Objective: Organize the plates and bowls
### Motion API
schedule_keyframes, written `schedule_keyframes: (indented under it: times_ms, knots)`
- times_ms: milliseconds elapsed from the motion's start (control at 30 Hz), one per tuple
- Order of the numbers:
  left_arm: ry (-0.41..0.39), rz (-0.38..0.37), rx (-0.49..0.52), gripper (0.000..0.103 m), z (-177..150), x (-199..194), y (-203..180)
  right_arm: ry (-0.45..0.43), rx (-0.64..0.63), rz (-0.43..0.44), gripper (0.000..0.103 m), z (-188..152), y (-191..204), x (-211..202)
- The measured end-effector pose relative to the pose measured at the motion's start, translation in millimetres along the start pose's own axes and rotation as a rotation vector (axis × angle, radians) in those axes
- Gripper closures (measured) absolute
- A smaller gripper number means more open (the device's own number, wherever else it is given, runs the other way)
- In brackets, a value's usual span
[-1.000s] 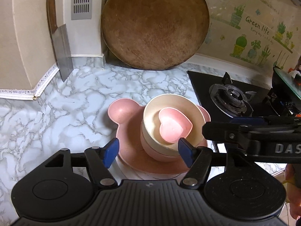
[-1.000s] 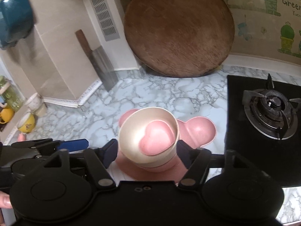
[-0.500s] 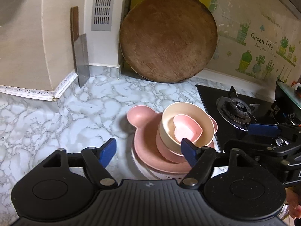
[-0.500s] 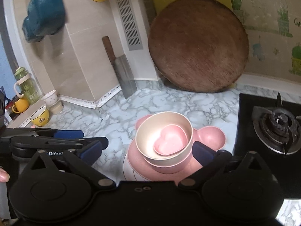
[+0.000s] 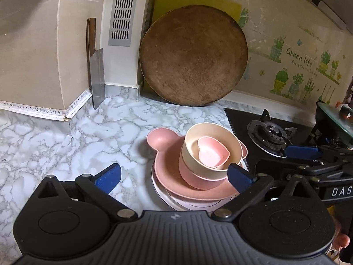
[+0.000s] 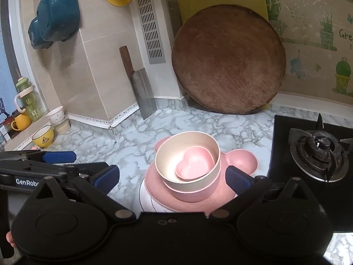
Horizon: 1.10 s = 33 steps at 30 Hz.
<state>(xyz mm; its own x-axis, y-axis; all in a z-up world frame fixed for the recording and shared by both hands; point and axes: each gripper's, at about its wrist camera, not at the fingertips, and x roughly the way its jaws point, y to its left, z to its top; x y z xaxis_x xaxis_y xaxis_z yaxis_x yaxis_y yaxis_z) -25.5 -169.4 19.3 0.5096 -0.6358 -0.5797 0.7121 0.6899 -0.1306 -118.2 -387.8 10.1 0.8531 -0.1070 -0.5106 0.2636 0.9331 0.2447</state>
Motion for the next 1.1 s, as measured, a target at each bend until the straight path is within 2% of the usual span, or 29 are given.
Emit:
schedule_keyframes:
  times_ms: [533,1100]
  knots:
    - [-0.014,0.041,-0.023,0.0,-9,-14,-3,-0.041,-0.018,-0.022,0.0,-9,4,-12]
    - [-0.024,0.043,-0.014,0.0,-8,-18,-9,-0.017,-0.003,-0.022,0.0,-6,-3,-14]
